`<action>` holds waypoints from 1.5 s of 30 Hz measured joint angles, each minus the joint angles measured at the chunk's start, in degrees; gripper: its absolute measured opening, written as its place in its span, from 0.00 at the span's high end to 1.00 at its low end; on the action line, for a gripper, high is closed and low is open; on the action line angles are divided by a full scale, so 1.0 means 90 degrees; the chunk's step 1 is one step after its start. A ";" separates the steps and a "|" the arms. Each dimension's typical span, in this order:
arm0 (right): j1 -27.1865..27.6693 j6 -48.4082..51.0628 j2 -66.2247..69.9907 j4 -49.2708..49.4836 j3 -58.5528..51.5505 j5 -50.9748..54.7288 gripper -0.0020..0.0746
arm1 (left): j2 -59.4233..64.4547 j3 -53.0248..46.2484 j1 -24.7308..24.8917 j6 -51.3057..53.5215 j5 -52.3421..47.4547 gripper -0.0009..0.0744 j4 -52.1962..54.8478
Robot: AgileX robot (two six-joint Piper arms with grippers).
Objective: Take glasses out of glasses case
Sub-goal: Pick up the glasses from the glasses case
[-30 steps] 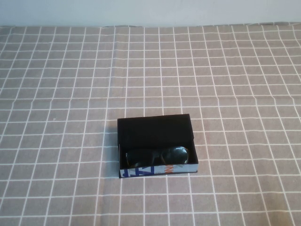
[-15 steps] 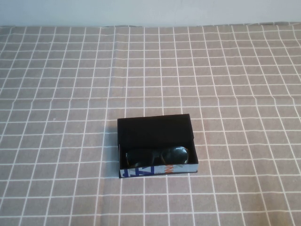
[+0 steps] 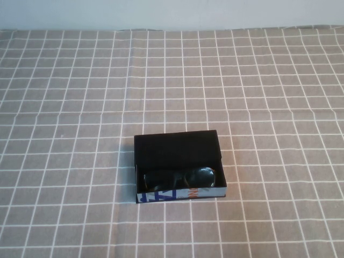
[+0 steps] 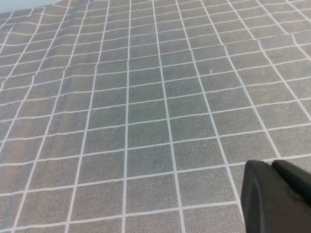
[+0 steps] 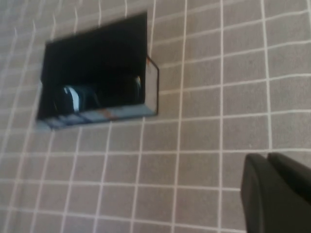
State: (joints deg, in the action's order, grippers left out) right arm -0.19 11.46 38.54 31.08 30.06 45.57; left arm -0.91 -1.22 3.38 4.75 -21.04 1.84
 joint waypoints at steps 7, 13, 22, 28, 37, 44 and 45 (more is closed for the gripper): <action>-0.0042 0.1186 0.2378 -0.0078 0.1655 0.0493 1.00 | 0.0000 0.0000 0.0000 0.0000 0.0000 0.99 0.0000; -0.0847 0.1680 0.4043 -0.0165 0.3021 0.0549 1.00 | 0.0000 0.0000 0.0000 0.0000 0.0000 0.99 0.0000; -0.2861 0.3087 0.6119 -0.0835 0.4982 0.0850 1.00 | 0.0000 0.0000 0.0000 0.0000 0.0000 0.99 0.0000; -0.3814 0.4363 0.7242 -0.1129 0.5904 0.1256 0.93 | 0.0000 0.0000 0.0000 0.0000 0.0000 0.99 0.0000; -0.4082 0.5133 0.8213 -0.1730 0.6472 0.1447 0.66 | 0.0000 0.0000 0.0000 0.0000 0.0000 0.99 0.0000; -0.4082 0.5266 0.8376 -0.1887 0.6564 0.1076 0.65 | 0.0000 0.0000 0.0000 0.0000 0.0000 0.99 0.0000; -0.4082 0.5279 0.8376 -0.1887 0.6564 0.1009 0.65 | 0.0000 0.0000 0.0000 0.0000 0.0000 0.99 0.0000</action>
State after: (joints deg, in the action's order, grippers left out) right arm -36.92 58.97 113.92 14.09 89.13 54.66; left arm -0.91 -1.22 3.38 4.75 -21.04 1.84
